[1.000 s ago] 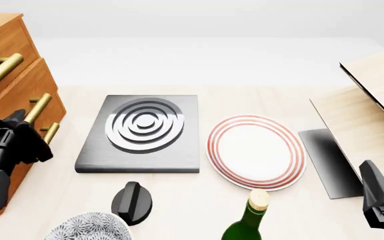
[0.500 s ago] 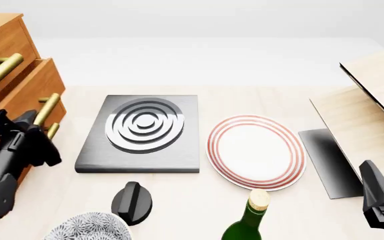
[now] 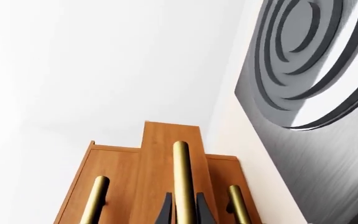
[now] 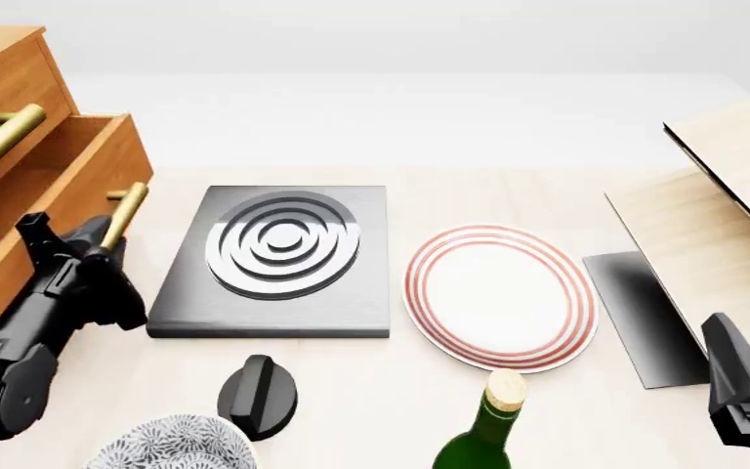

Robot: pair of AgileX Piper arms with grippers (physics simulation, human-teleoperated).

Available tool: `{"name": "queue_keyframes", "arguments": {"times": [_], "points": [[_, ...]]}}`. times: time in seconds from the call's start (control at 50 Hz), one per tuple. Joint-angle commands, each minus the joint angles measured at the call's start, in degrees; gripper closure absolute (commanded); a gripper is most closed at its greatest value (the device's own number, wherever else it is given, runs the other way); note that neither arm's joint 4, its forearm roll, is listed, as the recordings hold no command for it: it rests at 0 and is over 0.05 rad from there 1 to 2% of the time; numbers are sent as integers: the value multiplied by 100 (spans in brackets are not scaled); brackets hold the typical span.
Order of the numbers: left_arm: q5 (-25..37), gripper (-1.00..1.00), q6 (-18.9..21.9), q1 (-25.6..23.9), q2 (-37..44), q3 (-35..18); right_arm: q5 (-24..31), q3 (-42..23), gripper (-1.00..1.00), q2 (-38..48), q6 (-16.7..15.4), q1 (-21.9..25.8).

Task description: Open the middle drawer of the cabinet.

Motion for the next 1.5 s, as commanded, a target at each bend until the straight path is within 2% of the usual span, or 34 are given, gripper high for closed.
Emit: {"name": "queue_keyframes", "arguments": {"times": [0.02, 0.2, 0.74, 1.2, 1.5], "points": [[-259, 100, -22, -463, -416, 310, 0, 0, -100, 1, 1, 1], [-259, 100, -178, -557, -337, 295, 1, 0, -100, -2, 0, 1], [-259, 100, -179, -814, -85, 115, 2, 0, -100, -3, 0, -1], [-259, 100, -238, -1214, -530, 494, 0, 0, -100, 1, 0, -1], [-259, 100, -234, -1244, -653, 598, 0, 0, -100, -1, 1, -1]]}}
